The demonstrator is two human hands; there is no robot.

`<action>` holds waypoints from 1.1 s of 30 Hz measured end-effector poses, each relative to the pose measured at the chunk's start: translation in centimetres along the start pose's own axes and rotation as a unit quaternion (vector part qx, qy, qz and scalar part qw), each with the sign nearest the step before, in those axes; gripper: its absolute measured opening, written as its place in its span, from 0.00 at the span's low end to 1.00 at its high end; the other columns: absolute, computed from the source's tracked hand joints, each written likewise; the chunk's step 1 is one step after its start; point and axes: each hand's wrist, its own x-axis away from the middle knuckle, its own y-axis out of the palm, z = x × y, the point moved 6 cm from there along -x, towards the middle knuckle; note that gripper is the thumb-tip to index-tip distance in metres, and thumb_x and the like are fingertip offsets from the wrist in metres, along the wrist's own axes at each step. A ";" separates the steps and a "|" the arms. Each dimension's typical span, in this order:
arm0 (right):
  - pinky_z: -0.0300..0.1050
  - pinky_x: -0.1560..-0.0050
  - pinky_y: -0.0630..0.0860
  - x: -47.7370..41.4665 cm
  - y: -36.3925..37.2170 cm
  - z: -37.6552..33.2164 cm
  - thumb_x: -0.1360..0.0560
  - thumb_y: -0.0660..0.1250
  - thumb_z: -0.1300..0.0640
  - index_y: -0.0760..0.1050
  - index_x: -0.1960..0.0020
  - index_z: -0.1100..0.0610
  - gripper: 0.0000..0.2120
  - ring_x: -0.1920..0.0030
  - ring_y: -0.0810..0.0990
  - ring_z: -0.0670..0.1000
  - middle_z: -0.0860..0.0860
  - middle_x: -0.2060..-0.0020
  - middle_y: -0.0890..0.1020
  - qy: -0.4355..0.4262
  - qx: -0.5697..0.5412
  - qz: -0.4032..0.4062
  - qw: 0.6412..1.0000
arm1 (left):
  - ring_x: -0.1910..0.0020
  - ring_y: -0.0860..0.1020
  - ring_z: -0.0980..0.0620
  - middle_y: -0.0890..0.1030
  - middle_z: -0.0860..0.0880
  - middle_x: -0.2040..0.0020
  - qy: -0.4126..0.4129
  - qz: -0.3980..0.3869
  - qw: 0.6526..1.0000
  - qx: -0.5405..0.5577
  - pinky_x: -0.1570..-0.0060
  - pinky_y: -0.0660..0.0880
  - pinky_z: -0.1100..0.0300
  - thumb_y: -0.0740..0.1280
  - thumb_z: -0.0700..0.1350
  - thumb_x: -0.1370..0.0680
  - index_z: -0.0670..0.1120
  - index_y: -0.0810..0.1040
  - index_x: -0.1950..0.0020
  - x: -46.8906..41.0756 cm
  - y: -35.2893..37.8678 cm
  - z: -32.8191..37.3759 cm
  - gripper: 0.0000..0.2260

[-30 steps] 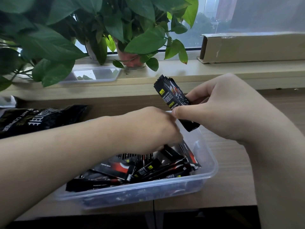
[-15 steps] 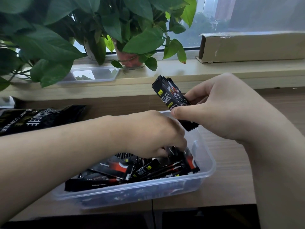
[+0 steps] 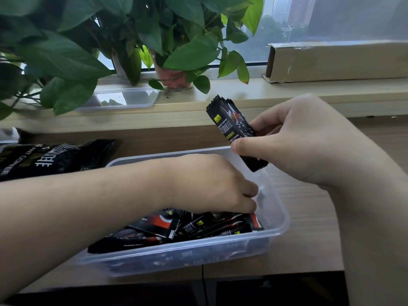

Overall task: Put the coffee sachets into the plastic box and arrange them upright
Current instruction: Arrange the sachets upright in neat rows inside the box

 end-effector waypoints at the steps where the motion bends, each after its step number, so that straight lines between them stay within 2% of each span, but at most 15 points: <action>1: 0.41 0.69 0.72 0.0 0.0 0.0 0.34 0.77 0.48 0.85 0.64 0.49 0.05 0.63 0.83 0.57 0.51 0.71 0.85 0.000 0.000 0.001 1.000 | 0.65 0.80 0.39 0.80 0.43 0.55 0.015 0.026 1.000 -0.008 0.72 0.77 0.48 0.73 0.35 0.28 0.41 0.81 0.48 0.5 -0.3 0.2 0.10; 4: 0.46 0.67 0.78 0.0 0.0 -0.1 0.34 0.77 0.48 0.86 0.63 0.50 0.05 0.62 0.84 0.58 0.51 0.70 0.85 -0.003 0.002 -0.002 1.000 | 0.70 0.78 0.39 0.80 0.42 0.59 -0.002 0.054 0.998 -0.018 0.75 0.75 0.49 0.73 0.35 0.30 0.40 0.79 0.56 -0.1 -0.7 0.0 0.06; 6: 0.52 0.61 0.82 0.1 0.0 -0.2 0.34 0.76 0.49 0.86 0.63 0.50 0.05 0.62 0.85 0.56 0.51 0.70 0.86 -0.004 0.005 -0.004 1.000 | 0.68 0.77 0.39 0.81 0.44 0.61 -0.009 0.055 0.998 -0.001 0.72 0.75 0.51 0.72 0.37 0.30 0.41 0.79 0.58 -0.4 -1.1 -0.4 0.03; 9: 0.53 0.59 0.82 0.1 -0.2 -0.2 0.35 0.77 0.49 0.86 0.63 0.50 0.05 0.62 0.85 0.57 0.51 0.69 0.86 -0.005 0.006 0.006 1.000 | 0.62 0.79 0.40 0.81 0.46 0.61 -0.022 0.066 0.998 0.000 0.69 0.76 0.52 0.71 0.39 0.30 0.43 0.80 0.58 0.4 -2.3 -1.3 0.02; 14: 0.53 0.62 0.81 0.4 -0.9 -0.1 0.34 0.76 0.49 0.86 0.62 0.51 0.05 0.60 0.84 0.59 0.51 0.69 0.86 -0.001 -0.005 0.025 1.000 | 0.52 0.79 0.40 0.81 0.47 0.52 -0.052 0.015 0.998 0.020 0.61 0.77 0.46 0.63 0.42 0.22 0.44 0.79 0.51 2.2 -1.9 -2.5 0.06; 17: 0.54 0.62 0.82 0.4 -1.0 -0.1 0.34 0.76 0.48 0.86 0.62 0.51 0.07 0.59 0.84 0.59 0.53 0.68 0.86 0.000 -0.001 0.023 1.000 | 0.56 0.78 0.43 0.79 0.48 0.56 -0.036 -0.015 0.999 0.001 0.68 0.76 0.49 0.68 0.39 0.24 0.44 0.78 0.55 3.0 -1.7 -2.0 0.01; 20: 0.45 0.66 0.75 0.6 -0.7 -0.2 0.34 0.76 0.48 0.86 0.61 0.52 0.08 0.60 0.84 0.60 0.54 0.67 0.86 0.002 -0.005 0.010 1.000 | 0.58 0.77 0.44 0.77 0.48 0.59 -0.032 -0.023 0.998 -0.048 0.72 0.75 0.50 0.70 0.36 0.27 0.44 0.77 0.56 3.8 -1.5 -1.4 0.05; 22: 0.43 0.67 0.72 0.7 -0.5 -0.2 0.33 0.76 0.48 0.86 0.61 0.53 0.08 0.61 0.84 0.60 0.54 0.67 0.86 0.006 -0.004 0.007 1.000 | 0.59 0.76 0.44 0.76 0.47 0.60 -0.027 -0.009 0.996 -0.085 0.72 0.75 0.50 0.70 0.36 0.27 0.44 0.76 0.57 4.2 -1.6 -1.1 0.05; 25: 0.49 0.69 0.77 0.7 -0.2 -0.5 0.34 0.76 0.48 0.86 0.60 0.53 0.09 0.60 0.84 0.59 0.55 0.66 0.86 -0.003 0.008 0.011 1.000 | 0.60 0.75 0.45 0.77 0.48 0.61 -0.025 0.017 0.991 -0.127 0.73 0.74 0.51 0.69 0.36 0.25 0.44 0.77 0.57 4.4 -1.8 -0.9 0.04; 28: 0.56 0.61 0.82 0.8 -0.3 -0.8 0.34 0.75 0.48 0.85 0.59 0.53 0.10 0.59 0.84 0.60 0.57 0.65 0.86 -0.009 0.017 0.021 1.000 | 0.61 0.76 0.44 0.78 0.47 0.60 -0.033 0.038 0.987 -0.150 0.73 0.73 0.52 0.67 0.36 0.24 0.44 0.79 0.55 4.7 -2.0 -0.9 0.04; 30: 0.57 0.57 0.82 0.8 -0.5 -0.9 0.34 0.75 0.48 0.86 0.60 0.51 0.08 0.60 0.85 0.59 0.55 0.67 0.86 -0.009 0.016 0.024 1.000 | 0.61 0.76 0.44 0.79 0.46 0.58 -0.052 0.049 0.986 -0.149 0.74 0.73 0.52 0.65 0.36 0.23 0.43 0.80 0.53 4.9 -2.1 -1.2 0.05; 33: 0.56 0.58 0.82 0.9 -0.6 -1.0 0.34 0.75 0.48 0.86 0.62 0.51 0.07 0.61 0.85 0.58 0.54 0.69 0.86 -0.010 0.016 0.022 1.000 | 0.60 0.76 0.44 0.79 0.47 0.58 -0.075 0.040 0.989 -0.118 0.72 0.74 0.51 0.65 0.36 0.25 0.44 0.79 0.54 4.8 -1.5 -1.2 0.05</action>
